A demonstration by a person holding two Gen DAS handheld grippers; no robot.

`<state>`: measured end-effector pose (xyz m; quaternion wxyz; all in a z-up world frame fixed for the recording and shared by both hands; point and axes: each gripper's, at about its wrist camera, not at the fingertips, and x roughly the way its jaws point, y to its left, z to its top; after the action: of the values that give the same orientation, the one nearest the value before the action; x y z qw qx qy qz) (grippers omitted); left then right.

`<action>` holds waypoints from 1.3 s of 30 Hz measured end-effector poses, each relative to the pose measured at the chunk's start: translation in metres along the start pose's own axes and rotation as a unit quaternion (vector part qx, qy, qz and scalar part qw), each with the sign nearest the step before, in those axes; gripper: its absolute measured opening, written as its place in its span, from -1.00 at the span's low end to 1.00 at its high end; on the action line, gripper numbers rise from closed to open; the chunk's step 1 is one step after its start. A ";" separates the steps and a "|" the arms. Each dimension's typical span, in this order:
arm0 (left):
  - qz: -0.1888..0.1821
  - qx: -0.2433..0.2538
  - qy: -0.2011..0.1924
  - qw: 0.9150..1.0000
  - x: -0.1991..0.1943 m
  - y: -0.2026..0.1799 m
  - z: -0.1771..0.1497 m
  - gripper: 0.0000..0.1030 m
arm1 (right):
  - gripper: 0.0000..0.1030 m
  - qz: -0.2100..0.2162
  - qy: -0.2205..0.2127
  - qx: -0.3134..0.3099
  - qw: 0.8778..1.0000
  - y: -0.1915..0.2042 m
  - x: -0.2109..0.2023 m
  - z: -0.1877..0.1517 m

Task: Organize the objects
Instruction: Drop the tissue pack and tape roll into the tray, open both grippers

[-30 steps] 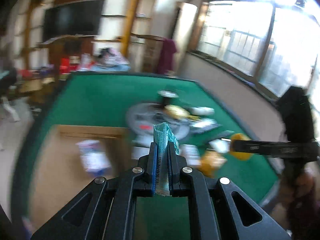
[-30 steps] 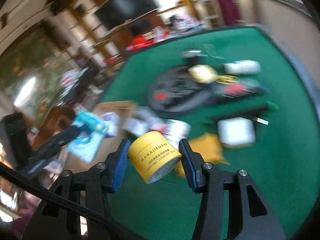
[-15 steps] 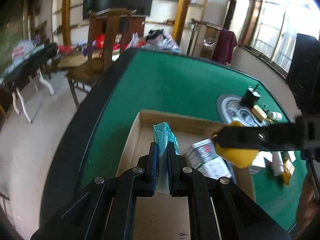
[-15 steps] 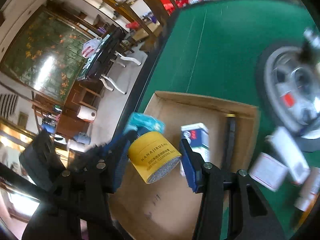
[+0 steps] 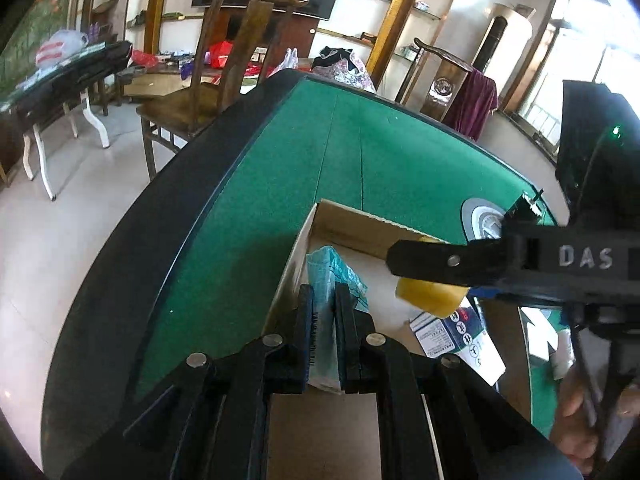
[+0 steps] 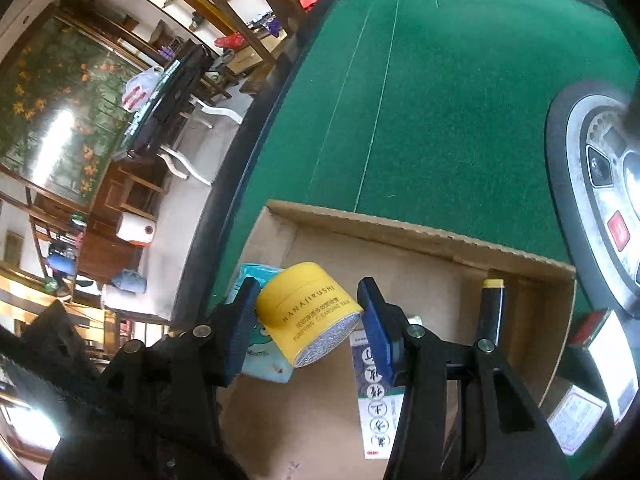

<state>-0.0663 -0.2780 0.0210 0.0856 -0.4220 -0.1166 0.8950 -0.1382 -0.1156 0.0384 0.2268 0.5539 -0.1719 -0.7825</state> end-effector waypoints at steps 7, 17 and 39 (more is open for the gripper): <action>-0.007 -0.014 -0.008 1.000 -0.007 0.001 0.001 -0.74 | -0.04 -0.028 -0.002 -0.006 1.000 -0.008 0.005 0.000; -0.015 -0.012 -0.035 0.999 -0.039 -0.013 0.001 0.05 | -0.03 -0.016 -0.050 -0.021 0.998 -0.009 -0.039 -0.006; -0.110 0.084 0.011 0.990 -0.059 -0.183 -0.041 0.16 | 0.71 -0.161 -0.288 0.095 0.939 -0.199 -0.254 -0.125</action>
<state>0.0128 -0.1121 0.0909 0.2195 -0.4081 -0.0857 0.8820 0.0194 0.1872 0.0946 -0.0150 0.3443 -0.2115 -0.9146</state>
